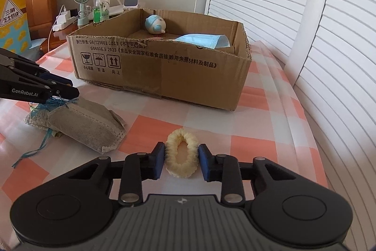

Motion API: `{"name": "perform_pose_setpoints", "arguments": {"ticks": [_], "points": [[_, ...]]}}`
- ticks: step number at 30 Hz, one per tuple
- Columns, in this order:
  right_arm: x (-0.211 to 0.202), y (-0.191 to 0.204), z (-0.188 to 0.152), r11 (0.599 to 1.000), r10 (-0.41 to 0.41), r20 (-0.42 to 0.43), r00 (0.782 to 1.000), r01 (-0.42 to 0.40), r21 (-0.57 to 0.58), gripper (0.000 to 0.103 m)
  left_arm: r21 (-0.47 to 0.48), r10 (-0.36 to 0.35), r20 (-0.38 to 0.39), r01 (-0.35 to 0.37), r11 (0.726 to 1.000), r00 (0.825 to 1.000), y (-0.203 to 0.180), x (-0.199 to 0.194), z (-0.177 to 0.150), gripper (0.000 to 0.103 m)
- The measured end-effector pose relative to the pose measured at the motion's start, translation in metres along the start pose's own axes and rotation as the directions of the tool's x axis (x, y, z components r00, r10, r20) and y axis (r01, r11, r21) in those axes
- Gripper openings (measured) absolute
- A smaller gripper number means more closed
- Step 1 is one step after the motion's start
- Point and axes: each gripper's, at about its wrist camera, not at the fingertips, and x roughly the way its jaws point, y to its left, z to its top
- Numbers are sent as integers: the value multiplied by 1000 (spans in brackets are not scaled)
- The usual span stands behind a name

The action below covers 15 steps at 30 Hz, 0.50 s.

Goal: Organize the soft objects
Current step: 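Drop the orange toy into the box with the left gripper while the right carries the ring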

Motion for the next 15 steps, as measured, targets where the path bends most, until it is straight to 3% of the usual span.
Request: {"name": "perform_pose_setpoints", "arguments": {"ticks": [8, 15], "points": [[-18, -5, 7, 1000, 23, 21, 999, -23, -12, 35, 4, -48, -8, 48, 999, 999, 4, -19, 10, 20], [-40, -7, 19, 996, 48, 64, 997, -43, -76, 35, 71, -77, 7, 76, 995, 997, -2, -48, 32, 20]]}}
